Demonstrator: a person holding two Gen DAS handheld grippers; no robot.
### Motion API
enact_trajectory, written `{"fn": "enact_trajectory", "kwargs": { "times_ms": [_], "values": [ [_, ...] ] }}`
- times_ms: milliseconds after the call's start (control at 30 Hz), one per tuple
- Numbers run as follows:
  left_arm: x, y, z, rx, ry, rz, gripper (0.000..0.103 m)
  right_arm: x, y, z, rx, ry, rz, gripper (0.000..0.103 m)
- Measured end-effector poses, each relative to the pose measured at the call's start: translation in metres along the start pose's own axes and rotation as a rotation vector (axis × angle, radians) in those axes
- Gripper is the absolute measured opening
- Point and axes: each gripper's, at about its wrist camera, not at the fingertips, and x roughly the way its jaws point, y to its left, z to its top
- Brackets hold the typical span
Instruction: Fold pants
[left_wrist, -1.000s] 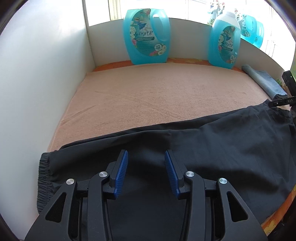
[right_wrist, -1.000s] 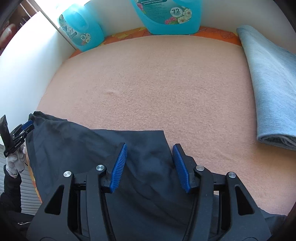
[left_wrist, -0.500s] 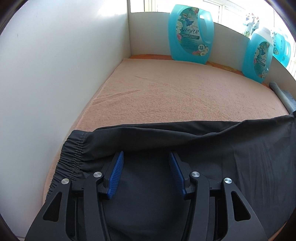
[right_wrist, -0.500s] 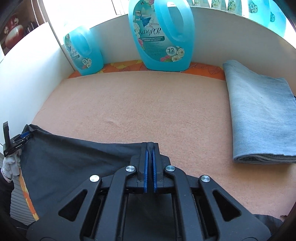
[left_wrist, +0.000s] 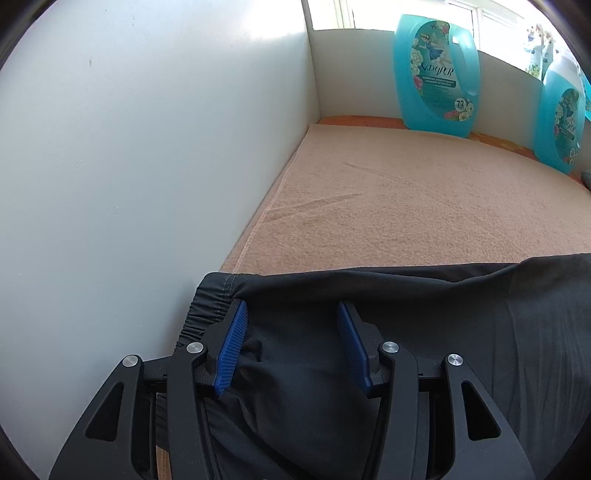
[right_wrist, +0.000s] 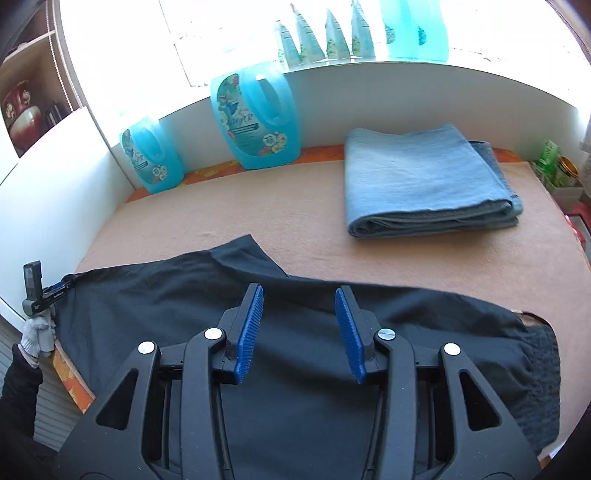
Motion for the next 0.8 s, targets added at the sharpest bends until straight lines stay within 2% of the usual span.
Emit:
{"fn": "enact_trajectory", "kwargs": {
  "times_ms": [67, 267, 367, 467, 600, 800],
  "values": [
    [-0.008, 0.001, 0.001, 0.01, -0.007, -0.009, 0.05, -0.018, -0.019, -0.029, 0.038, -0.003, -0.056, 0.043],
    [-0.054, -0.008, -0.006, 0.028, -0.07, -0.109, 0.05, -0.027, -0.052, -0.098, 0.083, 0.097, -0.208, 0.043],
    [-0.078, -0.016, -0.014, 0.035, -0.095, -0.168, 0.05, -0.026, -0.065, -0.114, 0.117, 0.15, -0.245, 0.043],
    [-0.103, -0.013, -0.026, 0.011, -0.12, -0.205, 0.05, -0.036, -0.054, -0.113, 0.07, 0.138, -0.273, 0.043],
    [-0.127, 0.004, -0.047, -0.046, -0.129, -0.228, 0.053, -0.048, -0.01, -0.096, -0.037, 0.079, -0.166, 0.043],
    [-0.133, 0.029, -0.076, -0.137, -0.107, -0.187, 0.055, -0.044, 0.094, -0.082, -0.282, 0.047, 0.022, 0.043]
  ]
}}
